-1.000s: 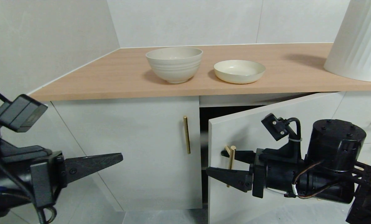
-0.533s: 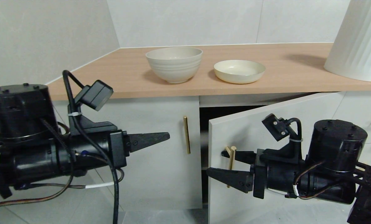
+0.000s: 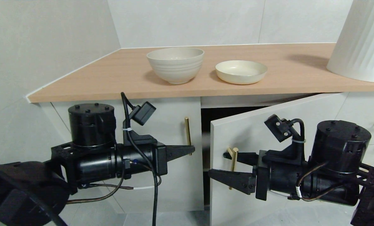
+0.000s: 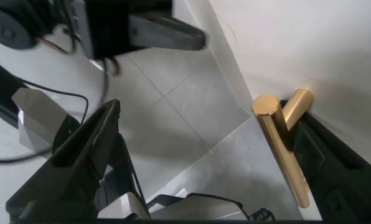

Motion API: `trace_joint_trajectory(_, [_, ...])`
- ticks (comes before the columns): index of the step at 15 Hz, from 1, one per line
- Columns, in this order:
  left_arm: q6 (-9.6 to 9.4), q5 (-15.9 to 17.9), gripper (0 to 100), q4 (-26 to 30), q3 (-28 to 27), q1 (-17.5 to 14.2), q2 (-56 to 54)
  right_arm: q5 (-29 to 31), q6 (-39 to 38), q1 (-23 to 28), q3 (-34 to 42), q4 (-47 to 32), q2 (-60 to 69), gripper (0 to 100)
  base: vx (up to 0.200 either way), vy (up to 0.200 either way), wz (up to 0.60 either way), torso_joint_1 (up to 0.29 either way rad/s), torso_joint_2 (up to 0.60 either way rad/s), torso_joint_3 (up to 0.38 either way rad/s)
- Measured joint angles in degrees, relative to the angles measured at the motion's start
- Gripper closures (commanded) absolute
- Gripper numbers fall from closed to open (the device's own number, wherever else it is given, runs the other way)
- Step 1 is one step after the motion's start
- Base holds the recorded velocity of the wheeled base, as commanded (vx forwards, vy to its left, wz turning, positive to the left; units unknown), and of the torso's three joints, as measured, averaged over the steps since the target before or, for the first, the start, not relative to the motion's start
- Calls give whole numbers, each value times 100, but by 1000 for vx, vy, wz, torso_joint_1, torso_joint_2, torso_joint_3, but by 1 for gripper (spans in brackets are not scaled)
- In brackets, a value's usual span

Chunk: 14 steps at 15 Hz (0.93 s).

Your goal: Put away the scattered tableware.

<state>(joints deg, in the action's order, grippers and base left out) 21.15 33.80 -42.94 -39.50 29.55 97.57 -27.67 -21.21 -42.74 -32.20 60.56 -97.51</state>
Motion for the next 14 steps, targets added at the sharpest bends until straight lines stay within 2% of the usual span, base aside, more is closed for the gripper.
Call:
trace_joint_trajectory(3, [173, -334, 100, -1180, 201, 162, 545, 0, 0, -4, 0, 1, 11, 0, 0, 0, 0, 0, 0, 0])
trace_joint_trajectory(5, [206, -564, 100, -1514, 256, 200, 901, 1, 2, -6, 0, 1, 16, 0, 0, 0, 0, 0, 0, 0])
trace_joint_trajectory(7, [217, -633, 100, -1769, 267, 278, 1146, 1, 0, -6, 0, 4, 16, 0, 0, 0, 0, 0, 0, 0])
trace_joint_trajectory(11, [219, -942, 100, -3070, 340, 521, 1574, 1, 2, -11, 0, 6, 18, 0, 0, 0, 0, 0, 0, 0])
trace_joint_trajectory(14, [213, -983, 100, -3641, 364, 633, 1926, 1, 6, -12, 12, 12, 24, 0, 0, 0, 0, 0, 0, 0])
